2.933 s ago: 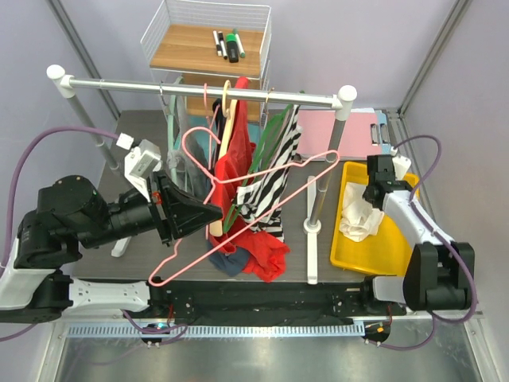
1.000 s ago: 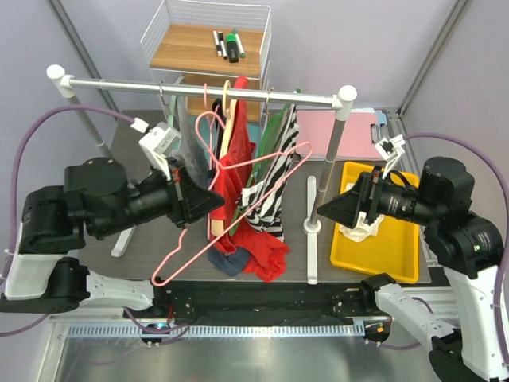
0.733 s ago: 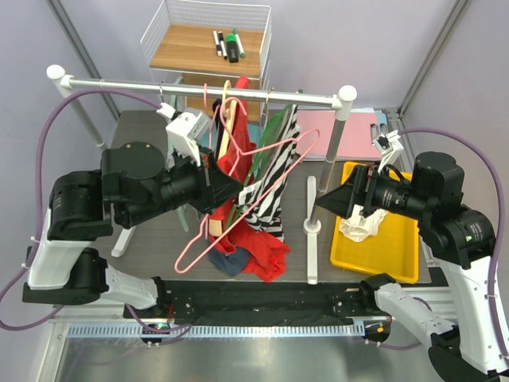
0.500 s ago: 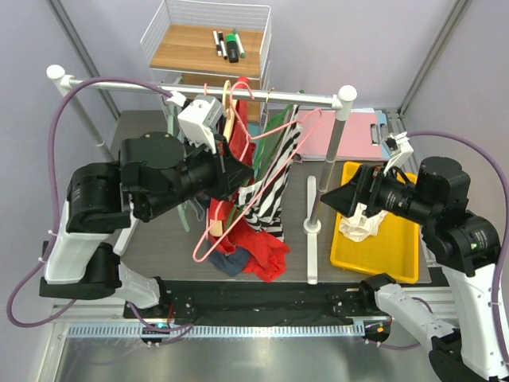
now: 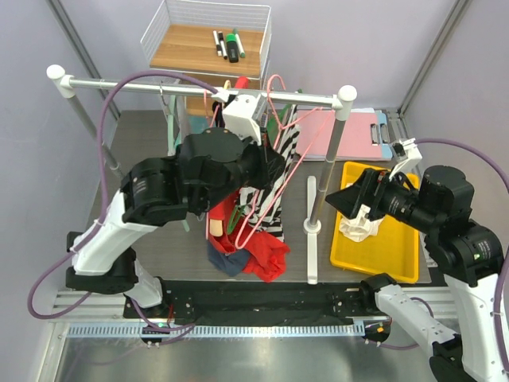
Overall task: Remove the tank top from the hanger
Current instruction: Place the hanger at the clothesline.
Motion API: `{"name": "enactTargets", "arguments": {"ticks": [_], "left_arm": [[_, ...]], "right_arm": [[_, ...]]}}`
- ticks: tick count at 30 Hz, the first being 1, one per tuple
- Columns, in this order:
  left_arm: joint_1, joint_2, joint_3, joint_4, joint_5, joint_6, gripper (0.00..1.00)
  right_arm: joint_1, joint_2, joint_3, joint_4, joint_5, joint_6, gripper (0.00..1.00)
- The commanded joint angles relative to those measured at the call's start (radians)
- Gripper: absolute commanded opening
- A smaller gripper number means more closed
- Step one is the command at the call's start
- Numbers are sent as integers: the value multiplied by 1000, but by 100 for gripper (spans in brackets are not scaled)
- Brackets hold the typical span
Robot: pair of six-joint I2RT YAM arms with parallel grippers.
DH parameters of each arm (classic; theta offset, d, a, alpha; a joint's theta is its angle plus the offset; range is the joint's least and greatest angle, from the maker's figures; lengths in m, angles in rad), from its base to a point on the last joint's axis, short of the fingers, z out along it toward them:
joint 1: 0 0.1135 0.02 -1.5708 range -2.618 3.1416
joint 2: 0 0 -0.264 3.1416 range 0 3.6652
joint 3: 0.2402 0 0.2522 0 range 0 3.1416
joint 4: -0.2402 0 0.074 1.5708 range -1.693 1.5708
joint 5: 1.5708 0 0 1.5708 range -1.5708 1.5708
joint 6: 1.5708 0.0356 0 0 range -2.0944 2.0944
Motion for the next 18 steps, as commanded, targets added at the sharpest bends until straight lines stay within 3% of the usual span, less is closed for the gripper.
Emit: {"name": "enactTargets", "arguments": {"ticks": [1, 9, 18], "left_arm": [[-9, 53, 37, 100, -71, 25, 0], [-24, 133, 50, 158, -111, 47, 0], [-26, 189, 82, 184, -154, 88, 0]], "right_arm": [[5, -27, 27, 37, 21, 36, 92], [5, -39, 152, 23, 42, 59, 92], [4, -68, 126, -2, 113, 35, 93]]}}
